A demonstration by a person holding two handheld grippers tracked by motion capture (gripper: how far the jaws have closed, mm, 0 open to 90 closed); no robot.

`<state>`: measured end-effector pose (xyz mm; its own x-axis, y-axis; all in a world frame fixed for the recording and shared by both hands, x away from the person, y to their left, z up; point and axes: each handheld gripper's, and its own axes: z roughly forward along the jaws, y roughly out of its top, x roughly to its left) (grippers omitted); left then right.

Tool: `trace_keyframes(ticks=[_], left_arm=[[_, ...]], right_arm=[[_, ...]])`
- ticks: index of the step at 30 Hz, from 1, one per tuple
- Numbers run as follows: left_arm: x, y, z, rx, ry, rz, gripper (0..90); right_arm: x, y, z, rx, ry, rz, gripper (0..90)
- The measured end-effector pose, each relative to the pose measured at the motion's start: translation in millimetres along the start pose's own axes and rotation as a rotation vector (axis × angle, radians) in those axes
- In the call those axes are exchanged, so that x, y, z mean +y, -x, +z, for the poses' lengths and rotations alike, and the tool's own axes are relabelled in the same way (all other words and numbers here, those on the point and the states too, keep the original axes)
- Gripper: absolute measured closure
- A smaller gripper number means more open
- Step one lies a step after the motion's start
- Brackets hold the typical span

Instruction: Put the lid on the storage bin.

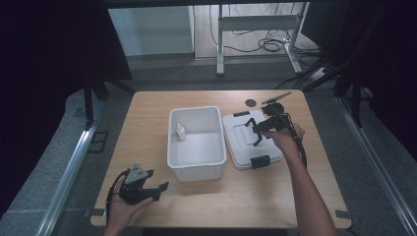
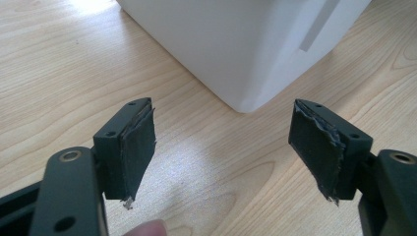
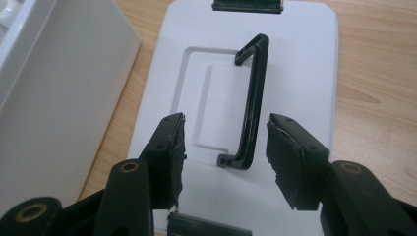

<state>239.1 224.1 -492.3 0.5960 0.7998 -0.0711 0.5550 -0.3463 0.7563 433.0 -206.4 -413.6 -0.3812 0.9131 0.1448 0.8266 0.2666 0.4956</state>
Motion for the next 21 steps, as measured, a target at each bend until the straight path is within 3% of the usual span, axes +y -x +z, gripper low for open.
trace_keyframes(ticks=[7, 16, 21], left_arm=[[0.0, -0.4, -0.7, -0.004, 0.005, -0.002, 26.0], [-0.2, 0.1, 1.5, -0.007, -0.003, -0.002, 26.1], [-0.4, 0.7, 3.0, -0.009, -0.006, 0.0, 26.0]], right_arm=[[16.5, 9.3, 17.3, -0.015, -0.093, 0.021, 52.7], [23.3, 18.4, 39.8, -0.051, -0.127, 0.085, 56.4], [26.8, 22.3, 47.8, -0.03, -0.152, 0.094, 61.9]])
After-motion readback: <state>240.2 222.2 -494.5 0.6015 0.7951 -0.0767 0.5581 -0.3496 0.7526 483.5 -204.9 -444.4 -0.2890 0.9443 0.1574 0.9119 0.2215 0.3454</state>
